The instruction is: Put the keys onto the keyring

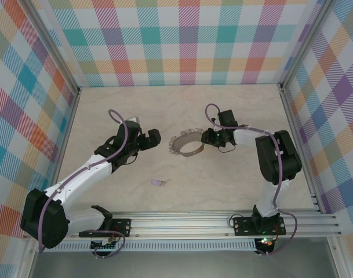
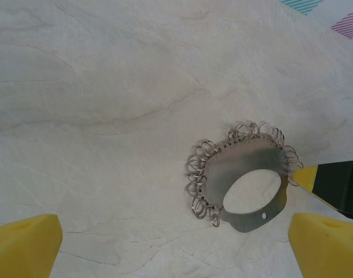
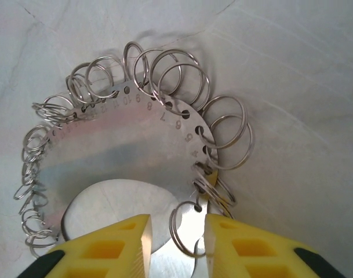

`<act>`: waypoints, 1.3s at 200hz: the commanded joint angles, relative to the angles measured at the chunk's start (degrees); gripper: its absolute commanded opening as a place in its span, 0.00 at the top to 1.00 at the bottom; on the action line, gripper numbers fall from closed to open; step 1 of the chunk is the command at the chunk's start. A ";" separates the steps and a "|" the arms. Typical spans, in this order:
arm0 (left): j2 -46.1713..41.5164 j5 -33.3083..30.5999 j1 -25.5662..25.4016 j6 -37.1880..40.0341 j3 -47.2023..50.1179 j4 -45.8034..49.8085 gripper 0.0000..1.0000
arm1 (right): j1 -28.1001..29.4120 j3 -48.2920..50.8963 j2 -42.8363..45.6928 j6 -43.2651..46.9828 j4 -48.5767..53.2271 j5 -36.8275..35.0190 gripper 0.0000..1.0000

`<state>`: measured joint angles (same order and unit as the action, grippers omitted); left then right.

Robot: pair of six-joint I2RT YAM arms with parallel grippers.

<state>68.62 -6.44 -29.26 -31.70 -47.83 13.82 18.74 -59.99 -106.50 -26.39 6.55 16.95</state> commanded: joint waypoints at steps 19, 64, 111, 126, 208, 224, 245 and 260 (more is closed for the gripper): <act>-0.90 0.85 -0.80 1.23 -0.79 0.25 0.00 | 0.17 -2.24 -1.78 1.87 2.33 -0.43 0.75; -0.72 0.81 -0.73 1.22 -1.12 0.24 0.00 | 0.22 -2.68 -1.71 2.81 3.34 -0.76 0.84; -0.75 1.10 -0.80 1.22 -1.34 0.76 0.00 | 0.24 -2.24 -0.27 4.46 5.12 -2.03 0.85; -1.07 1.05 -0.80 1.14 -1.33 0.81 0.00 | 0.24 -2.15 0.10 5.20 5.99 -2.75 0.84; -2.53 0.86 -0.79 0.77 -0.68 0.91 0.00 | 0.24 -1.98 -0.30 6.55 7.17 -4.65 0.85; -2.55 0.90 -0.80 0.82 -0.67 1.01 0.00 | 0.24 -1.72 -0.17 6.54 7.25 -4.64 0.85; -2.53 0.86 -0.80 0.87 -0.57 1.16 0.00 | 0.24 -1.20 0.37 6.56 7.29 -5.00 0.84; -2.62 0.78 -0.80 0.87 -0.53 1.16 0.00 | 0.24 -0.71 0.70 6.44 7.22 -5.32 0.83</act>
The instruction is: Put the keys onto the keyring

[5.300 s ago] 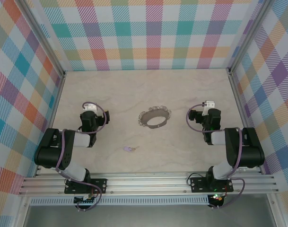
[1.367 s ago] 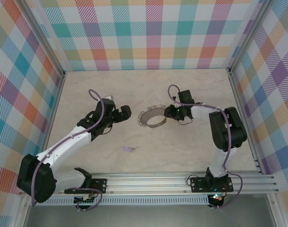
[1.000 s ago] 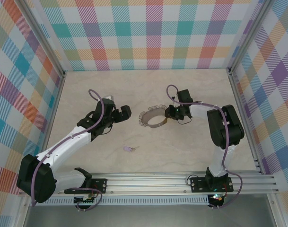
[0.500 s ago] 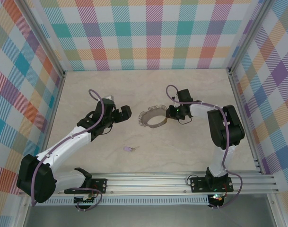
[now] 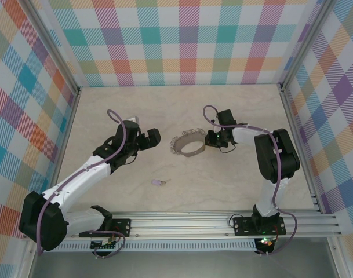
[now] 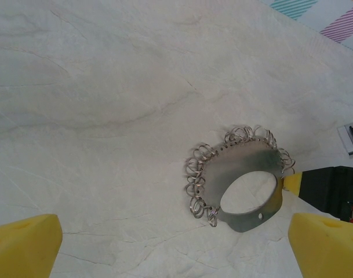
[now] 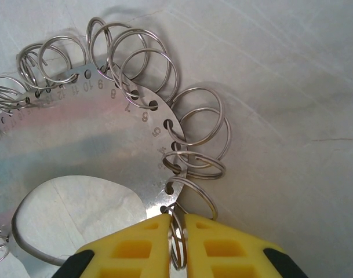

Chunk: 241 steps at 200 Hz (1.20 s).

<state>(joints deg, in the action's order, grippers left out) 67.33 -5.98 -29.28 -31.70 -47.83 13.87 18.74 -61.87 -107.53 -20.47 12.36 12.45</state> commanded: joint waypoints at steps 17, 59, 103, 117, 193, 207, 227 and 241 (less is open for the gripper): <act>-1.45 0.31 -0.78 0.86 -0.55 1.10 0.00 | 0.22 1.57 2.04 0.45 1.28 -1.11 0.83; -1.74 0.19 -0.75 0.95 -0.36 1.13 0.00 | 0.19 1.75 2.09 0.25 1.09 -1.04 0.92; -1.77 0.93 -0.79 1.74 -0.72 1.60 0.00 | 0.24 1.46 6.13 0.39 2.25 3.98 1.00; -1.76 1.32 -0.78 2.35 -1.71 3.77 0.00 | 0.31 2.48 11.00 0.82 1.24 6.35 1.00; -1.96 5.83 -0.75 8.78 -9.21 6.76 0.02 | -0.94 1.03 26.14 12.70 -3.85 33.10 1.00; -1.69 7.82 -0.76 10.30 -11.17 7.00 0.03 | -1.05 -0.43 26.41 12.97 -3.59 37.07 1.00; -1.42 10.97 -0.75 12.53 -13.51 7.15 0.07 | -1.00 -2.02 26.64 13.26 -2.77 41.33 1.00; -1.29 13.03 -0.78 13.73 -14.50 6.99 0.13 | -1.04 -2.20 27.09 13.24 -3.14 43.04 1.00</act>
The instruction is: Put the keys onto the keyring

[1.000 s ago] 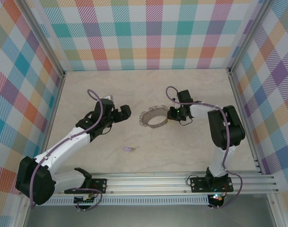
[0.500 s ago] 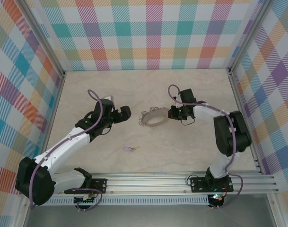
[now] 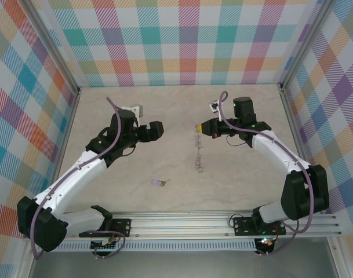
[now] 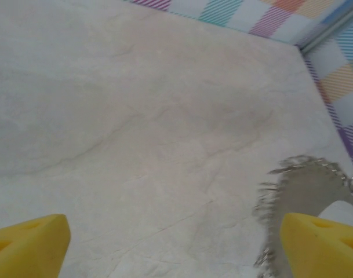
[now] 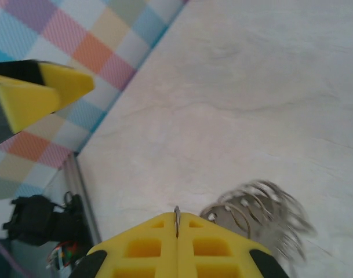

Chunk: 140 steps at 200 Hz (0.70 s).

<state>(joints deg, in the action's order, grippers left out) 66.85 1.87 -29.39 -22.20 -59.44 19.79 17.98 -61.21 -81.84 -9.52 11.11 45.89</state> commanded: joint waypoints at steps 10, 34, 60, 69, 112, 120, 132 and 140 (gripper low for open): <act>-0.79 6.48 -0.66 4.27 -3.29 0.61 0.18 | -0.27 -2.65 1.81 1.71 -2.70 10.48 1.00; -0.74 11.44 -0.59 4.27 -3.49 -1.65 0.28 | -0.23 -1.75 2.45 -0.88 -5.89 13.50 1.00; -0.42 17.01 -0.63 4.93 -4.51 -4.35 0.34 | -0.24 -1.10 3.17 -3.40 -9.57 16.38 1.00; -0.07 19.26 -0.65 5.22 -5.23 -6.12 0.37 | -0.30 -1.32 3.27 -4.02 -10.26 17.41 1.00; 3.56 29.82 -0.67 2.46 -7.77 -12.19 0.44 | -0.30 -1.13 4.52 -7.82 -14.79 20.89 1.00; 4.23 31.34 -0.67 1.74 -7.76 -13.71 0.45 | -0.29 -0.81 4.84 -8.89 -16.06 21.08 1.00; 5.11 32.97 -0.72 0.61 -7.61 -15.65 0.47 | -0.29 -0.36 5.03 -10.79 -18.35 21.28 1.00; 5.71 33.75 -0.76 0.06 -7.55 -16.54 0.48 | -0.24 -0.16 4.94 -12.01 -19.89 21.27 1.00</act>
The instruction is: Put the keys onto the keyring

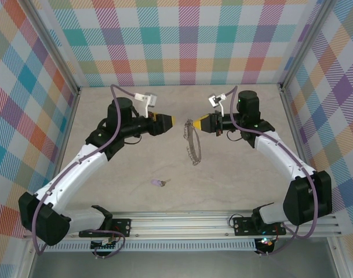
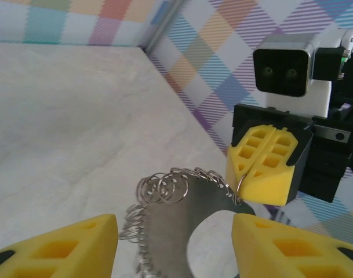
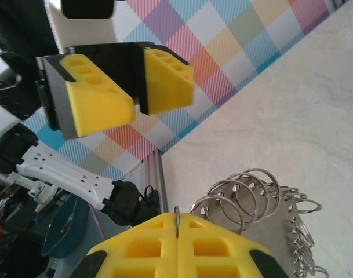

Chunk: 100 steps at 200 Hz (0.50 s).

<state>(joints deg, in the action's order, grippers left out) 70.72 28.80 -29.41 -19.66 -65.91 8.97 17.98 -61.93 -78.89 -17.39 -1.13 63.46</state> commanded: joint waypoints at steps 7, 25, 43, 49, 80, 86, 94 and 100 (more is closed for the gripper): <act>2.20 7.50 -0.77 -2.86 -1.06 -6.56 0.50 | -0.29 0.80 1.77 -5.23 -9.07 3.69 1.00; 2.76 8.62 -1.13 -4.12 -0.50 -8.90 0.56 | -0.31 1.20 1.06 -8.22 -12.58 3.18 1.00; 2.86 8.94 -1.60 -5.32 0.40 -11.47 0.57 | -0.24 1.77 0.35 -10.47 -15.74 2.49 1.00; 2.98 9.00 -1.78 -5.50 0.60 -11.96 0.57 | -0.30 1.96 0.11 -10.99 -16.65 2.29 1.00; 4.17 9.34 -2.48 -5.99 0.61 -13.20 0.60 | -0.21 2.33 -1.12 -13.51 -20.36 2.04 1.00; 4.44 9.54 -2.66 -6.23 0.52 -13.47 0.61 | -0.14 2.49 -1.30 -14.15 -21.36 2.02 1.00; 4.85 9.60 -2.91 -6.35 0.39 -13.65 0.61 | -0.15 2.73 -1.52 -14.93 -22.48 1.95 1.00; 5.18 9.61 -3.07 -6.35 0.30 -13.77 0.62 | -0.14 2.82 -1.61 -15.38 -23.20 1.93 1.00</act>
<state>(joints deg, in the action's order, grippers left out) 74.67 36.64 -31.51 -24.88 -65.82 -1.48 17.98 -59.86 -79.70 -29.47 -16.88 64.36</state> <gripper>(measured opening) 0.389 0.067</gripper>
